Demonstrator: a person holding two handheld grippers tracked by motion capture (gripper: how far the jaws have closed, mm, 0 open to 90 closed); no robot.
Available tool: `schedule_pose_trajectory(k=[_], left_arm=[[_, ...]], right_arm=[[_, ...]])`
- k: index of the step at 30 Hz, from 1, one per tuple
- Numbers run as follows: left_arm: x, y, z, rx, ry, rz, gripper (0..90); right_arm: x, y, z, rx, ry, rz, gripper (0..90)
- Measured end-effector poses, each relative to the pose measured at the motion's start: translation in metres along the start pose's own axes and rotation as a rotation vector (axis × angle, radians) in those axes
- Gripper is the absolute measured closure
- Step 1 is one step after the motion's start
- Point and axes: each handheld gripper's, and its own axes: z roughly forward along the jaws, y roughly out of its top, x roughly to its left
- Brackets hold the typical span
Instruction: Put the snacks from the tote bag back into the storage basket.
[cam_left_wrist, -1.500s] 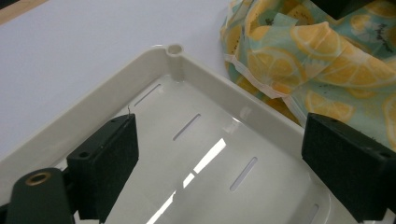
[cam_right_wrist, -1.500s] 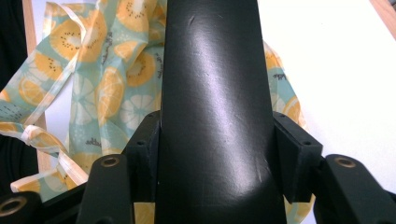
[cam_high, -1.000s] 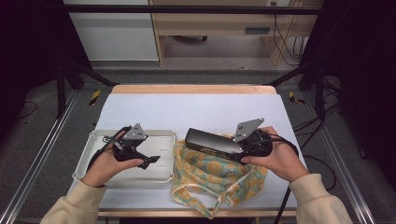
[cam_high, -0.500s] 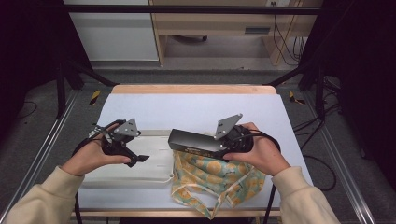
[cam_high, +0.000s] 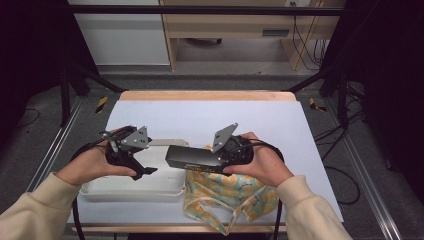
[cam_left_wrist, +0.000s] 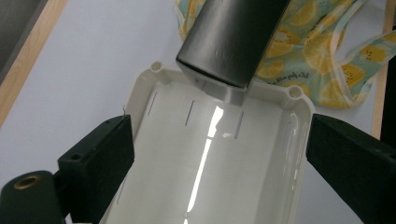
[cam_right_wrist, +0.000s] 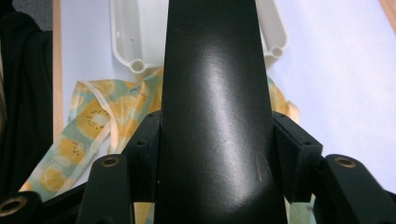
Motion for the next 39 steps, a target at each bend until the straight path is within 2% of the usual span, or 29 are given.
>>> schedule_pose_trajectory(k=[4,8,11,13,14,15,20,27,36,39], left_arm=[[-0.001,0.005,0.003,0.022,-0.021,0.035,7.6],[-0.003,0.01,0.009,0.058,-0.017,0.073,8.5],[-0.006,0.013,0.015,0.087,-0.042,0.1,9.2],[-0.008,0.014,0.018,0.088,-0.052,0.106,10.1],[-0.007,0.016,0.018,0.109,-0.059,0.124,10.5],[-0.008,0.016,0.02,0.107,-0.064,0.119,10.9],[-0.008,0.02,0.026,0.16,-0.098,0.153,13.9],[-0.012,0.026,0.034,0.217,-0.148,0.215,20.0],[-0.014,0.029,0.042,0.256,-0.185,0.241,27.4],[-0.014,0.031,0.044,0.256,-0.196,0.246,30.6]], right_arm=[[0.003,0.008,0.007,-0.002,0.013,-0.016,43.2],[0.006,0.013,0.011,-0.006,0.029,-0.027,43.2],[0.009,0.016,0.014,-0.002,0.039,-0.035,43.2],[0.01,0.017,0.015,-0.001,0.045,-0.044,43.2],[0.011,0.018,0.015,-0.001,0.046,-0.046,43.2],[0.012,0.018,0.015,0.003,0.049,-0.043,43.2],[0.014,0.02,0.017,-0.002,0.059,-0.061,43.1],[0.017,0.022,0.018,0.003,0.079,-0.074,43.2],[0.019,0.024,0.019,0.002,0.091,-0.09,43.2],[0.019,0.024,0.019,0.002,0.091,-0.089,43.1]])
